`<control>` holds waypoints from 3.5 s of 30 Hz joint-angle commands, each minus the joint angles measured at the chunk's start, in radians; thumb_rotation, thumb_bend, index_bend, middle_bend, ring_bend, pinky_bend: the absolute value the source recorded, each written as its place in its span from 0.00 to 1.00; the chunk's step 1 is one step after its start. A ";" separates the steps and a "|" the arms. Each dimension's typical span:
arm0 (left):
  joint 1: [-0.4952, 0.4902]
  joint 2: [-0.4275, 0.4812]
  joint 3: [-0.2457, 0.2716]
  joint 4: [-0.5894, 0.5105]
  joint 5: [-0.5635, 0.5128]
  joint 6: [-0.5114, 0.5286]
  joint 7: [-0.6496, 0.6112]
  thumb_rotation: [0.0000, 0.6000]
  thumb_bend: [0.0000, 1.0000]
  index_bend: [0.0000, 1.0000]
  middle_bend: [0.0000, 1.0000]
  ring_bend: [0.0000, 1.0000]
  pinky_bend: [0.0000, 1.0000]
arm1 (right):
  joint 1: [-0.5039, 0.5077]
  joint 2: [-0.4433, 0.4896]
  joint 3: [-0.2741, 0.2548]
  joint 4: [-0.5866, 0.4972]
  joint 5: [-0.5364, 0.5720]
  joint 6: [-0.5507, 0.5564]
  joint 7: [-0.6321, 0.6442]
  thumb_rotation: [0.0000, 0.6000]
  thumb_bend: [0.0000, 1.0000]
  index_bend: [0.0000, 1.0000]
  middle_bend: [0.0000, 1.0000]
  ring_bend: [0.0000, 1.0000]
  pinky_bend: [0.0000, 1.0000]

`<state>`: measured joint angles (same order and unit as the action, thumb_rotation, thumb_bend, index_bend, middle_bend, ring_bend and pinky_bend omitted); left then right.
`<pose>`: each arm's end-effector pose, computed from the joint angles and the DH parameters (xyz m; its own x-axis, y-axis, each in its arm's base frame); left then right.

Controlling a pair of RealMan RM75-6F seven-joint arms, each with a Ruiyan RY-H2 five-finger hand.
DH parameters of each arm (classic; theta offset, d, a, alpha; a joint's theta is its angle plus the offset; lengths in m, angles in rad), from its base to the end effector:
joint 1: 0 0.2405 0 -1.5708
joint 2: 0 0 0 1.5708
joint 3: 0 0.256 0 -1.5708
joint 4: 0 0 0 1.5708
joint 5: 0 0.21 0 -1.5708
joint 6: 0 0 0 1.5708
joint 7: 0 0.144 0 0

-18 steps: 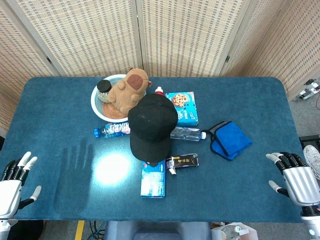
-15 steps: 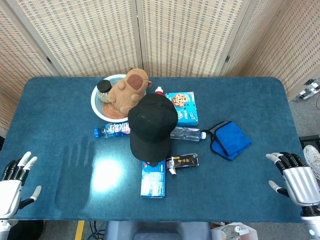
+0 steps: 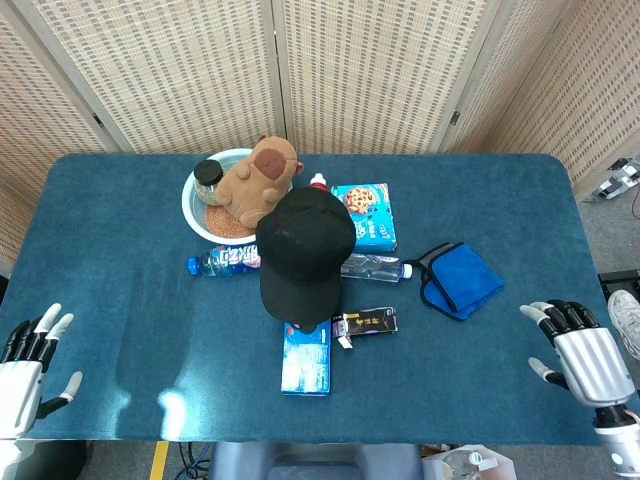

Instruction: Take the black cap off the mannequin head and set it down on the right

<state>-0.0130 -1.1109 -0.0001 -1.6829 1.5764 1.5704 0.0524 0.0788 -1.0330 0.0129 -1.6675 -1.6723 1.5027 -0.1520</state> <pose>-0.2983 0.1479 0.1564 0.3896 -0.0051 0.9210 0.9208 -0.0176 -0.3896 -0.2872 -0.1689 0.1683 0.5650 0.0058 0.8251 -0.8119 -0.1741 0.5572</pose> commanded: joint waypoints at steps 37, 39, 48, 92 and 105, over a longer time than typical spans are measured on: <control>-0.009 0.011 -0.001 -0.020 -0.002 -0.018 0.021 1.00 0.31 0.09 0.00 0.00 0.00 | 0.428 -0.407 0.116 0.070 -0.136 -0.330 -0.235 1.00 0.00 0.29 0.20 0.13 0.19; -0.010 0.011 -0.001 -0.019 -0.004 -0.021 0.019 1.00 0.31 0.09 0.00 0.00 0.00 | 0.442 -0.440 0.119 0.092 -0.129 -0.330 -0.236 1.00 0.00 0.29 0.20 0.13 0.19; -0.013 0.012 -0.003 -0.014 -0.009 -0.025 0.013 1.00 0.31 0.09 0.00 0.00 0.00 | 0.494 -0.548 0.120 0.189 -0.153 -0.304 -0.250 1.00 0.00 0.29 0.20 0.13 0.18; -0.027 -0.002 -0.008 0.041 -0.028 -0.046 -0.045 1.00 0.31 0.10 0.00 0.00 0.00 | 0.637 -0.855 0.137 0.616 -0.173 -0.116 -0.183 1.00 0.23 0.33 0.26 0.13 0.17; -0.030 -0.006 -0.009 0.047 -0.026 -0.046 -0.050 1.00 0.31 0.10 0.00 0.00 0.00 | 0.666 -0.877 0.144 0.698 -0.191 0.007 -0.099 1.00 0.46 0.43 0.32 0.17 0.17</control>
<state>-0.0429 -1.1164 -0.0090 -1.6359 1.5500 1.5243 0.0027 0.7404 -1.9088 0.1542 -0.9764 -1.8608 1.4995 -0.2595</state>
